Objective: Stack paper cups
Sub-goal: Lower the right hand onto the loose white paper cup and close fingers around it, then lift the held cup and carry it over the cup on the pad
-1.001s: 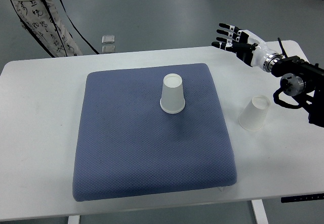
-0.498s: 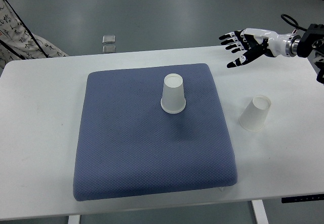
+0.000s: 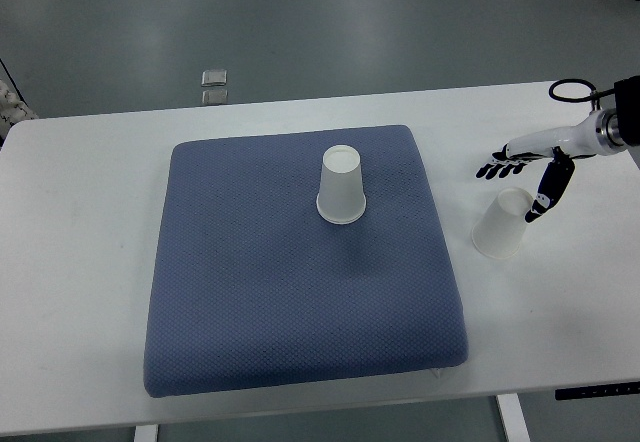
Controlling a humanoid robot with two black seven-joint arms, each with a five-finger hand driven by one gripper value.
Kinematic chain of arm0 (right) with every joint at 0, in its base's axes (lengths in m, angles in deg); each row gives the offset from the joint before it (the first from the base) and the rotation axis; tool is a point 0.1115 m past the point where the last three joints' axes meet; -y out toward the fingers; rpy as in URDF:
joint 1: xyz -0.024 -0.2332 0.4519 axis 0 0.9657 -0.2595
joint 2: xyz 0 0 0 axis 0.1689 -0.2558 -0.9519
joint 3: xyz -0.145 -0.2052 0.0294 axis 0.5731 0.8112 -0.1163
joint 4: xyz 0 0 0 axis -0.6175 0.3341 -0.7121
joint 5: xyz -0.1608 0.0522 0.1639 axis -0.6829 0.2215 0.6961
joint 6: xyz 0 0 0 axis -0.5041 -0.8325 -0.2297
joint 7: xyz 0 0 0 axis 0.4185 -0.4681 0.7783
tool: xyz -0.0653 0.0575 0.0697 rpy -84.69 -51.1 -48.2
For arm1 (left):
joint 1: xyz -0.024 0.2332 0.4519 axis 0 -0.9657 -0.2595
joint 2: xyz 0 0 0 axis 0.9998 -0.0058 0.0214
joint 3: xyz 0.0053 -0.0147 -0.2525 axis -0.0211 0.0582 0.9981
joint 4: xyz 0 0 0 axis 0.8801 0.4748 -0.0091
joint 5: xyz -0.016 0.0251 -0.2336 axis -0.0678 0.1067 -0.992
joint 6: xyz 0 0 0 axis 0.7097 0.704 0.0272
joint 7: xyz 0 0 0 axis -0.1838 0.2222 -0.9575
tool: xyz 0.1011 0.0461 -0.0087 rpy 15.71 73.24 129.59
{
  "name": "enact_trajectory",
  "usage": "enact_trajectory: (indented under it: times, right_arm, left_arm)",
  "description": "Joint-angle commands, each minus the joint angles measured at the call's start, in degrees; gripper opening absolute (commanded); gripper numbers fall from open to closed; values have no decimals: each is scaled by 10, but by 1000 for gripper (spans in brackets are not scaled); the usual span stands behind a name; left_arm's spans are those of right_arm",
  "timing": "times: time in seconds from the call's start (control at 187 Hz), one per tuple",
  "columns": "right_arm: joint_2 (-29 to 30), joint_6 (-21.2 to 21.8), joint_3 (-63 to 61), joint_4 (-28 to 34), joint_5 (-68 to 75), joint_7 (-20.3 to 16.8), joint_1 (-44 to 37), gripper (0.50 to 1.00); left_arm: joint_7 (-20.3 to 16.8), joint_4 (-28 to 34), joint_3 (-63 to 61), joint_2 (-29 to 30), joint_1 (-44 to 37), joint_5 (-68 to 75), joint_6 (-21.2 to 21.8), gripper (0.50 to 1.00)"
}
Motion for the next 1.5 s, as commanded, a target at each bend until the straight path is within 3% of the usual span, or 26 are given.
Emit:
enact_trajectory:
  times: [0.0,0.15,0.31,0.423,0.476,0.583,0.969,1.209,1.493]
  right_arm:
    - [5,-14,2,-2,-5,-2,6,915]
    - [22,-66,2,-6,-6,-2,29,913]
    - [30,-91,2,-7,-6,-3,53,905]
    - [30,-92,2,-8,-8,-3,53,885]
    - [30,-93,3,-8,-21,-3,53,823]
    - [30,-97,4,-8,-42,-3,54,766]
    - [28,-106,19,-8,-50,-2,55,762]
    - [25,-104,20,-8,-58,-2,54,658]
    - [11,-98,17,-4,-53,1,27,654]
  left_arm:
    - [0,0,0,0,0,0,0,1000]
    - [0,0,0,0,0,0,0,1000]
    - [0,0,0,0,0,0,0,1000]
    - [0,0,0,0,0,0,0,1000]
    - [0,0,0,0,0,0,0,1000]
    - [0,0,0,0,0,0,0,1000]
    - [0,0,0,0,0,0,0,1000]
    - [0,0,0,0,0,0,0,1000]
    - [0,0,0,0,0,0,0,1000]
